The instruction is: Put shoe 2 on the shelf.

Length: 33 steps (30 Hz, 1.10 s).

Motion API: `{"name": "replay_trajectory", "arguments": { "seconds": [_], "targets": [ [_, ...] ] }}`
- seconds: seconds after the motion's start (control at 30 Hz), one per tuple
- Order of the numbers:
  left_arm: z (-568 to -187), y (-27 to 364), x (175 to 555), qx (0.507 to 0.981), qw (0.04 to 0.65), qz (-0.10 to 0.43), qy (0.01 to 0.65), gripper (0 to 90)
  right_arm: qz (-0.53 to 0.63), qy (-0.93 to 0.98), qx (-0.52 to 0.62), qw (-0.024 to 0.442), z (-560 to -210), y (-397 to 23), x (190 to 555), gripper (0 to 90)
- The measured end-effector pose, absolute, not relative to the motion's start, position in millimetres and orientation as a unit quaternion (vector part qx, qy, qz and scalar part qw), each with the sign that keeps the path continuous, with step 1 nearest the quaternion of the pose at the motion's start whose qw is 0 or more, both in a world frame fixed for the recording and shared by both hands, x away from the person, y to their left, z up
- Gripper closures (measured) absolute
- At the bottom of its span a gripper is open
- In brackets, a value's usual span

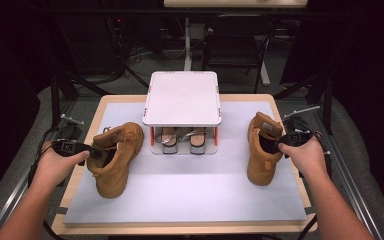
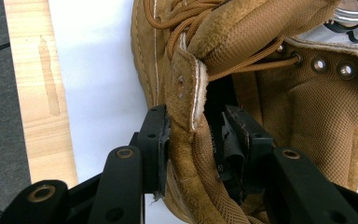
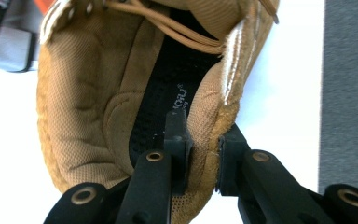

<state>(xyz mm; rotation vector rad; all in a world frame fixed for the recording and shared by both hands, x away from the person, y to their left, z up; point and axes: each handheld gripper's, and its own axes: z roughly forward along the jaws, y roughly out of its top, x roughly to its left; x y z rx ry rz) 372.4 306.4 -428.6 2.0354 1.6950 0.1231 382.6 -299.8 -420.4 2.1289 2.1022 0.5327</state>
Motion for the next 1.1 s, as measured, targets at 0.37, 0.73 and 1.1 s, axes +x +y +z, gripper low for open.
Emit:
{"name": "replay_trajectory", "arguments": {
  "seconds": [0.37, 0.73, 1.1],
  "targets": [
    [-428.4, 306.5, 372.5, 0.744, 0.242, 0.044, 0.621, 61.4, 0.181, 0.729, 0.658, 0.051, -417.9, -281.4, 372.6, 78.8],
    [-427.7, 306.1, 372.8, 0.746, 0.24, 0.043, 0.619, 61.3, 0.171, 0.771, 0.612, 0.048, -416.2, -269.1, 363.1, 78.8],
    [-427.7, 306.4, 373.0, 0.746, 0.24, 0.04, 0.621, 61.0, 0.146, 0.796, 0.586, 0.041, -418.4, -268.8, 361.3, 78.6]
  ]
}}
